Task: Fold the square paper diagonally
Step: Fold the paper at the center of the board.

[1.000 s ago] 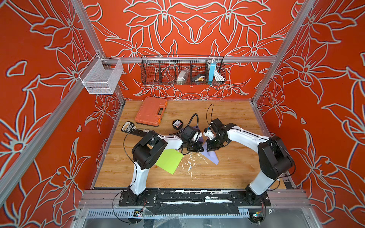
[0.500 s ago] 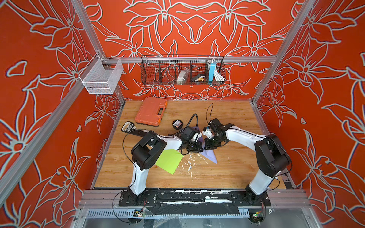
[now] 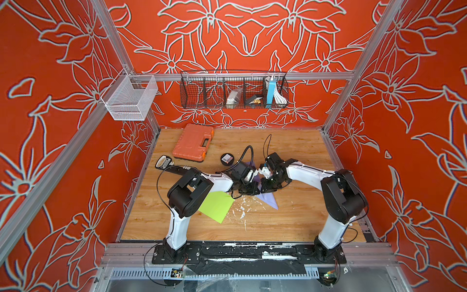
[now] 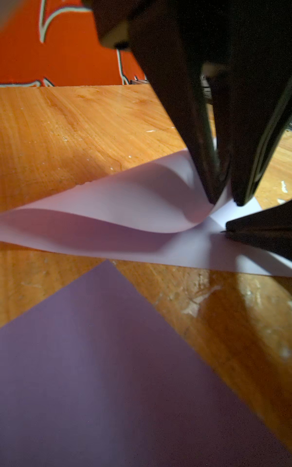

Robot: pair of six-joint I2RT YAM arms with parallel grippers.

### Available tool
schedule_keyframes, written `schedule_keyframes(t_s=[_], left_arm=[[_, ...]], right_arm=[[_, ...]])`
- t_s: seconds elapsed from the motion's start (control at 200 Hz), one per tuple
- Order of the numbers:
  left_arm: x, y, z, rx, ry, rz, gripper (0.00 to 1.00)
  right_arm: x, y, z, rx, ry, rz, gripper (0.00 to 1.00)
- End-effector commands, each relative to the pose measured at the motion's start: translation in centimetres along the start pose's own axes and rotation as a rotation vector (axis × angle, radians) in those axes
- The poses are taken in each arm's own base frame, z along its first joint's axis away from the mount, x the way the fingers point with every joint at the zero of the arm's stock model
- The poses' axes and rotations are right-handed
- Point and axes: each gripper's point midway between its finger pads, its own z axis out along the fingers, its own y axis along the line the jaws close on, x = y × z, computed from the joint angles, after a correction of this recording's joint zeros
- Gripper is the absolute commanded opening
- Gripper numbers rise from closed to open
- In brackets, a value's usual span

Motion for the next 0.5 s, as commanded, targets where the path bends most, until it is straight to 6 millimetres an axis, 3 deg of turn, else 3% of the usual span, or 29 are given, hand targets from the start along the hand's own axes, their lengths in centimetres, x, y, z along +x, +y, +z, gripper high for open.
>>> schedule_keyframes(t_s=[0.0, 0.26, 0.495], left_arm=[[-0.4, -0.3, -0.8, 0.001, -0.018, 0.024, 0.0], [-0.5, -0.4, -0.9, 0.001, -0.021, 0.029, 0.0], [-0.5, -0.4, -1.0, 0.001, -0.025, 0.03, 0.0]], right_arm=[[-0.2, 0.3, 0.4, -0.01, 0.006, -0.001, 0.14], [-0.2, 0.2, 0.3, -0.001, 0.001, 0.006, 0.14], [-0.4, 0.6, -0.6, -0.007, -0.022, 0.004, 0.06]])
